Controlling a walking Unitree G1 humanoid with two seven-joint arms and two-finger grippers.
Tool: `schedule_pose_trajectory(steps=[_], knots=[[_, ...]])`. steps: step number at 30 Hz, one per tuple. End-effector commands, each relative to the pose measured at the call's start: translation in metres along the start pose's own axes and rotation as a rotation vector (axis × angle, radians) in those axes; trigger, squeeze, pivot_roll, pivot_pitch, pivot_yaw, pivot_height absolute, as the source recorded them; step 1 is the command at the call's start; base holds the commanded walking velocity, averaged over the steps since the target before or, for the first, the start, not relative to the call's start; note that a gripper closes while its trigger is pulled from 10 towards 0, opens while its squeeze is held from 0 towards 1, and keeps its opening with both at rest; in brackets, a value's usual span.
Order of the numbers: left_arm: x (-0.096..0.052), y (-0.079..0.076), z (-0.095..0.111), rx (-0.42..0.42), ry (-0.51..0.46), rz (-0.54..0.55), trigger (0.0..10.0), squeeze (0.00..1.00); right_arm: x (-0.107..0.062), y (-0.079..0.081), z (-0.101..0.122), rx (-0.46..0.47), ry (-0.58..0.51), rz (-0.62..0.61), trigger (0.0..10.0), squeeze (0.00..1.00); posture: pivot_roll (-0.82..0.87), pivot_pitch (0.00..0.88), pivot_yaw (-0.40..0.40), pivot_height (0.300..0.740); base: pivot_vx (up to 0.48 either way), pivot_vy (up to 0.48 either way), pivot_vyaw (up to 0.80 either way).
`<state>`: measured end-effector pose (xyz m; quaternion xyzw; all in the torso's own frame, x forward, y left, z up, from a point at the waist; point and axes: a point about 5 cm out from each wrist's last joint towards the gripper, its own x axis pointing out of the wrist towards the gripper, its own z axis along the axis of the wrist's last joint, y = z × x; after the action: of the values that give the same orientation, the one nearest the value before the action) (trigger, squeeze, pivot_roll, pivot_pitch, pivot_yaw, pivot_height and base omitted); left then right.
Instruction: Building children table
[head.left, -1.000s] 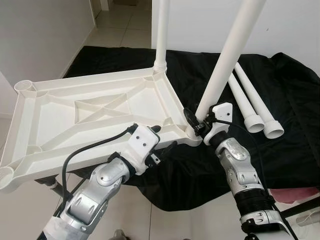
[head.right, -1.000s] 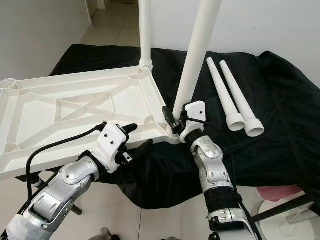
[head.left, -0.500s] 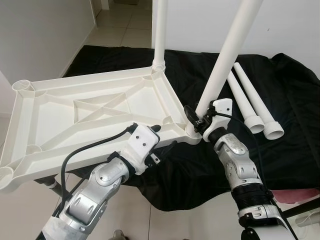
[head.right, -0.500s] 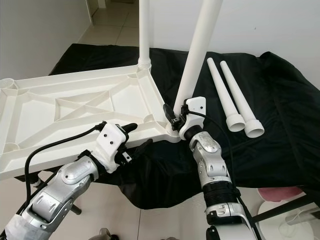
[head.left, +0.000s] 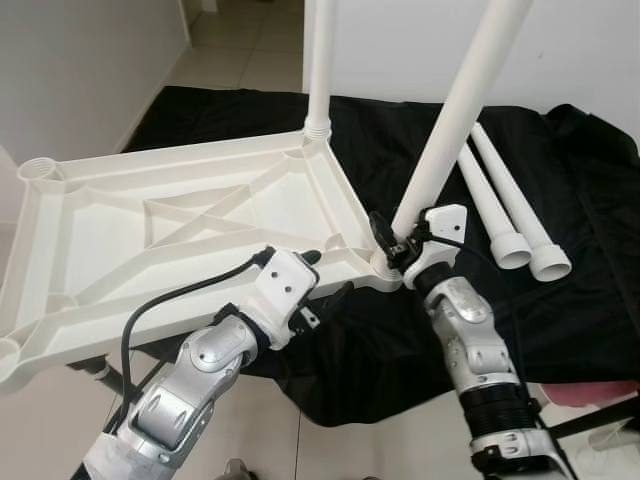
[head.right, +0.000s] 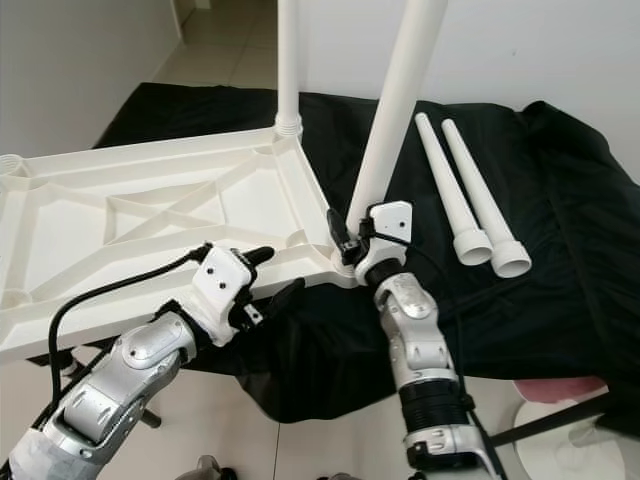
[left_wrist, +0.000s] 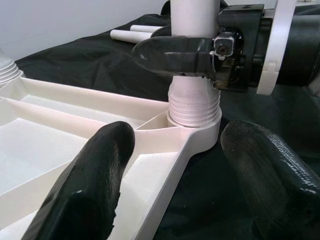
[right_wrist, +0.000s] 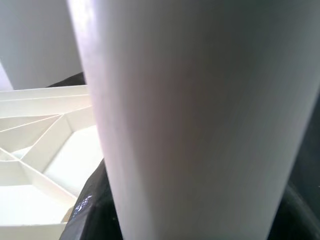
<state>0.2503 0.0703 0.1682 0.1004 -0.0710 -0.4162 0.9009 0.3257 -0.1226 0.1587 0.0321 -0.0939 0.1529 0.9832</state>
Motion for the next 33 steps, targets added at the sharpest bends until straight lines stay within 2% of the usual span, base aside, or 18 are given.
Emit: schedule_pose_trajectory(steps=[1,6,9,13,20,21,22,25,26,27,33], knots=[[0.001,-0.005,0.0,-0.001,0.006,-0.087,10.0,0.0,-0.011,0.003,-0.03,0.035,0.144,-0.046,10.0,0.0,0.06,0.12,-0.012,0.74,0.0,0.0,0.0],[0.001,-0.005,0.0,-0.002,0.005,-0.087,10.0,0.0,-0.011,0.006,-0.032,0.046,0.148,-0.048,10.0,0.0,0.06,0.12,-0.015,0.74,0.0,0.0,0.0],[0.002,-0.004,0.0,0.003,0.004,-0.082,10.0,0.0,-0.012,0.001,-0.031,0.048,0.143,-0.076,10.0,0.0,0.06,0.119,-0.018,0.74,0.0,0.0,0.0],[0.002,-0.002,0.0,0.0,0.001,-0.072,10.0,0.0,-0.017,-0.005,-0.03,0.05,0.131,-0.246,10.0,0.0,0.06,0.116,-0.024,0.74,0.0,0.0,0.0],[0.003,-0.005,0.0,-0.001,0.0,-0.081,10.0,0.0,-0.027,0.003,-0.032,0.076,0.132,-0.42,10.0,0.0,0.05,0.124,-0.033,0.74,0.0,0.0,0.0],[0.003,-0.005,0.0,-0.001,0.0,-0.081,10.0,0.0,-0.027,0.003,-0.032,0.076,0.132,-0.42,10.0,0.0,0.05,0.124,-0.033,0.74,0.0,0.0,0.0],[0.003,-0.006,0.0,-0.004,-0.001,-0.076,10.0,0.0,-0.025,0.015,-0.033,0.082,0.136,-0.36,10.0,0.0,0.05,0.123,-0.037,0.74,0.0,0.0,0.0],[0.004,-0.006,0.0,-0.005,-0.002,-0.075,10.0,0.0,-0.025,0.017,-0.032,0.089,0.133,-0.337,10.0,0.0,0.05,0.123,-0.037,0.74,0.0,0.0,0.0],[0.004,-0.006,0.0,-0.007,-0.002,-0.075,10.0,0.0,-0.024,0.018,-0.031,0.099,0.12,-0.317,10.0,0.11,0.05,0.12,-0.039,0.74,0.0,0.0,0.0],[0.004,-0.007,0.0,-0.006,-0.002,-0.076,10.0,0.0,-0.024,0.017,-0.029,0.106,0.102,-0.309,10.0,1.0,0.06,0.115,-0.04,0.74,0.0,0.0,0.0],[0.004,-0.006,-0.001,-0.005,-0.002,-0.073,10.0,0.0,-0.022,0.014,-0.02,0.083,0.047,-0.303,10.0,1.0,0.06,0.105,-0.042,0.74,0.0,0.0,0.0]])
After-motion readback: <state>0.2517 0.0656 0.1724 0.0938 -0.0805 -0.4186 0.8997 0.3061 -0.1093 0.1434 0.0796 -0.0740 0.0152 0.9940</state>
